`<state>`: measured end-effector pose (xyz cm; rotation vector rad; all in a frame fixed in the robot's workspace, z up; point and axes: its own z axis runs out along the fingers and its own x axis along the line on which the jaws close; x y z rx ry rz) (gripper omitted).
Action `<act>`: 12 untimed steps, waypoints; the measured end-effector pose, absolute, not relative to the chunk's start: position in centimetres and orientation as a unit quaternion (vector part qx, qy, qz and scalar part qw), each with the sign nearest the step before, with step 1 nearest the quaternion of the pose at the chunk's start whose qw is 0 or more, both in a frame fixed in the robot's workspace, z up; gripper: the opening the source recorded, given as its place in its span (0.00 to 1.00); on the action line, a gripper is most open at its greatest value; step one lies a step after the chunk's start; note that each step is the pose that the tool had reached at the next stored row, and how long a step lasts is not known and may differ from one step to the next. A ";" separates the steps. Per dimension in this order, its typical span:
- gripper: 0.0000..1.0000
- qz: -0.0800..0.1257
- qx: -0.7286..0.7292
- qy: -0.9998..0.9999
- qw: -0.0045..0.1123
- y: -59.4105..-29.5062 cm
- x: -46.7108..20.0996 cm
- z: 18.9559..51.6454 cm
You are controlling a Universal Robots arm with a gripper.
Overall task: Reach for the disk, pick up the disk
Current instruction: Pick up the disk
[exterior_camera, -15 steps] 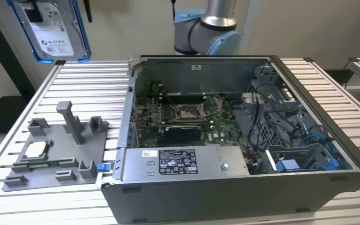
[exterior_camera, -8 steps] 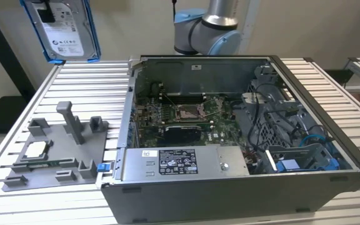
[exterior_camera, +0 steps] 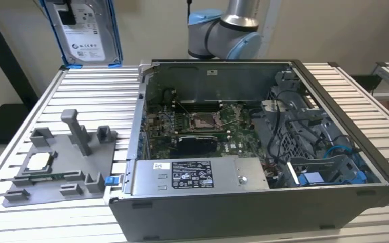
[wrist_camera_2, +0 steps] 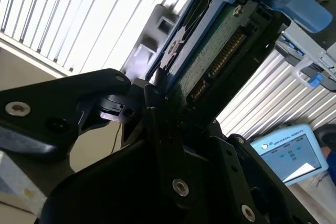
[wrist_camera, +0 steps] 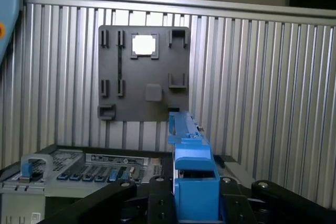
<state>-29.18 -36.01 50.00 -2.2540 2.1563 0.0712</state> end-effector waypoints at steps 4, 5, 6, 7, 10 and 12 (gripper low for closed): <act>0.00 0.023 -0.722 0.691 0.010 -36.1 -27.8 50.0; 0.00 0.024 -0.722 0.691 0.010 -36.1 -27.4 50.0; 0.00 0.024 -0.722 0.691 0.010 -36.2 -27.1 50.0; 0.00 0.024 -0.722 0.691 0.010 -36.2 -26.8 50.0; 0.00 0.024 -0.722 0.691 0.009 -36.2 -25.8 50.0; 0.00 0.025 -0.722 0.691 0.009 -36.3 -25.2 50.0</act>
